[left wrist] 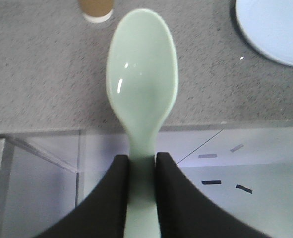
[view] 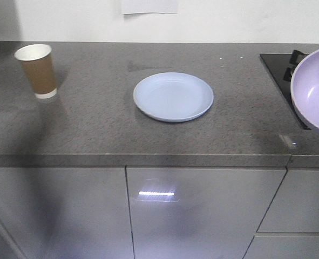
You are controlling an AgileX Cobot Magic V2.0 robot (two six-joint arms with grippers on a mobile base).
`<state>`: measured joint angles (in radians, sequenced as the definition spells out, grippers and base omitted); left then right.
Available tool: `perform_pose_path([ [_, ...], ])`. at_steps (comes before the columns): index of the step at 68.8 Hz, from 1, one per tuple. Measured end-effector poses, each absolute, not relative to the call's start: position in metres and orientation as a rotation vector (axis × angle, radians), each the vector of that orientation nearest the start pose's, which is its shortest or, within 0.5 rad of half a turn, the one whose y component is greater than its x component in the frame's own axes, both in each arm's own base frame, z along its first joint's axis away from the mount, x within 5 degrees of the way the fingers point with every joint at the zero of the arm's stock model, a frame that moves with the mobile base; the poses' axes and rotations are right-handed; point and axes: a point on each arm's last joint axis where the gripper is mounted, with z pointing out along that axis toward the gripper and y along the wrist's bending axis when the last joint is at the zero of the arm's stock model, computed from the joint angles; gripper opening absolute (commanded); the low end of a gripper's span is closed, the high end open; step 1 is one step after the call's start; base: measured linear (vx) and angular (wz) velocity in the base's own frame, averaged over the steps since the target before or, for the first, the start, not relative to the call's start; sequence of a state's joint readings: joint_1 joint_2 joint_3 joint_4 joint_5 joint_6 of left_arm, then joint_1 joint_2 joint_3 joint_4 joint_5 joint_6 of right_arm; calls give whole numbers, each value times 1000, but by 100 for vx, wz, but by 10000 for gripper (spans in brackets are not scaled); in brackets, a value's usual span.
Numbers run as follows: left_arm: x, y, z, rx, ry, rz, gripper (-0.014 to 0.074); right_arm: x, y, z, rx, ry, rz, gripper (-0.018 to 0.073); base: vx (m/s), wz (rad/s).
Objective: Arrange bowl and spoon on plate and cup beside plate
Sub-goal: 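Drive the base to the counter with the pale blue plate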
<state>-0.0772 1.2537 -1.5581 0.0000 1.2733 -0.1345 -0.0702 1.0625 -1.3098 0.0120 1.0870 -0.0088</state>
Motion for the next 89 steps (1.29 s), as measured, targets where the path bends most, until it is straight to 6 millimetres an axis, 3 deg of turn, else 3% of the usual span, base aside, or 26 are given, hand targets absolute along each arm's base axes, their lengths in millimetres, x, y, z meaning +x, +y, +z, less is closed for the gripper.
perform_pose_path([
  [89, 229, -18, 449, -70, 2454, -93, -6, 191, -12, 429, 73, 2329, -24, -6, 14, -7],
])
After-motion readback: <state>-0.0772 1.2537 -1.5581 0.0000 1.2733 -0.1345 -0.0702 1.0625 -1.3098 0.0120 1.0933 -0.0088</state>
